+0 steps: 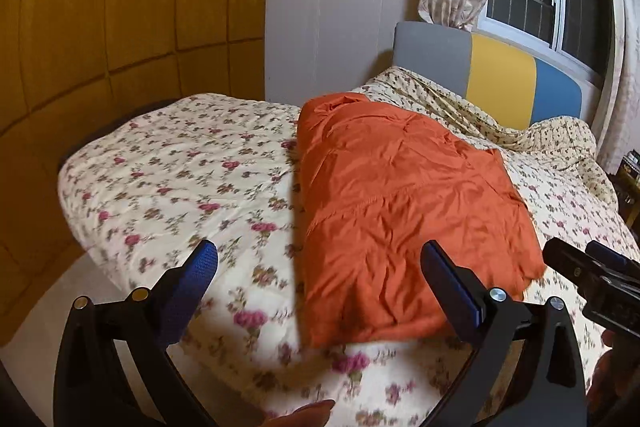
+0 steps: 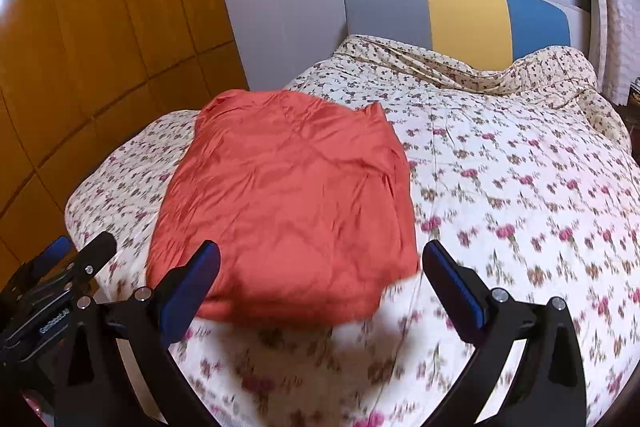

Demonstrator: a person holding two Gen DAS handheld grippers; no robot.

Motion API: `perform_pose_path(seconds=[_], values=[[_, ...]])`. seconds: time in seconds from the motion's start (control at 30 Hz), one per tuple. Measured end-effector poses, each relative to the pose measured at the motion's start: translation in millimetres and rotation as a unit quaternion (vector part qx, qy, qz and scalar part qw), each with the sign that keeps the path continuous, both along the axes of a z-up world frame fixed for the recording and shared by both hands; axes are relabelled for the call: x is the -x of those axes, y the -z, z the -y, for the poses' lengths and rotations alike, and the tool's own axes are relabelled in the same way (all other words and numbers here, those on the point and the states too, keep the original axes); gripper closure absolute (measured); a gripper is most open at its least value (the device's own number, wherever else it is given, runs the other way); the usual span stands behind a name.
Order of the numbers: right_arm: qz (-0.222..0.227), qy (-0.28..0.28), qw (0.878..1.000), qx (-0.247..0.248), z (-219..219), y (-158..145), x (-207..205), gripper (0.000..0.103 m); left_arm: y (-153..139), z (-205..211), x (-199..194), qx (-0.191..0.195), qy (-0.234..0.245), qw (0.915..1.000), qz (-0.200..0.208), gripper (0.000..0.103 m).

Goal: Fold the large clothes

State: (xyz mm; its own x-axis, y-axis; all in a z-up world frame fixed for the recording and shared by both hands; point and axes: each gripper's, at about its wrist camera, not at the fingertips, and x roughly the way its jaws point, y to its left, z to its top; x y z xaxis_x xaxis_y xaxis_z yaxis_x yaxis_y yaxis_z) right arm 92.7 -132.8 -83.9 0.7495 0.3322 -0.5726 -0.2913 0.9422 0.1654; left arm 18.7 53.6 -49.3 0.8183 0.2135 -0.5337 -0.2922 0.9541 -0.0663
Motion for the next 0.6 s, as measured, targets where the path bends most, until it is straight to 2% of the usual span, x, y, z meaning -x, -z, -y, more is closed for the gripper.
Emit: perform_pose_path(seconds=[0.27,0.6], values=[[0.014,0.004,1.0,0.014,6,-4,28,0.002,6,9,20,0.005,0.016,0.9998,-0.011,0.003],[0.013,0.013,1.0,0.006,14,-5,30,0.002,3,15,28,0.003,0.019,0.9998,0.0,0.003]])
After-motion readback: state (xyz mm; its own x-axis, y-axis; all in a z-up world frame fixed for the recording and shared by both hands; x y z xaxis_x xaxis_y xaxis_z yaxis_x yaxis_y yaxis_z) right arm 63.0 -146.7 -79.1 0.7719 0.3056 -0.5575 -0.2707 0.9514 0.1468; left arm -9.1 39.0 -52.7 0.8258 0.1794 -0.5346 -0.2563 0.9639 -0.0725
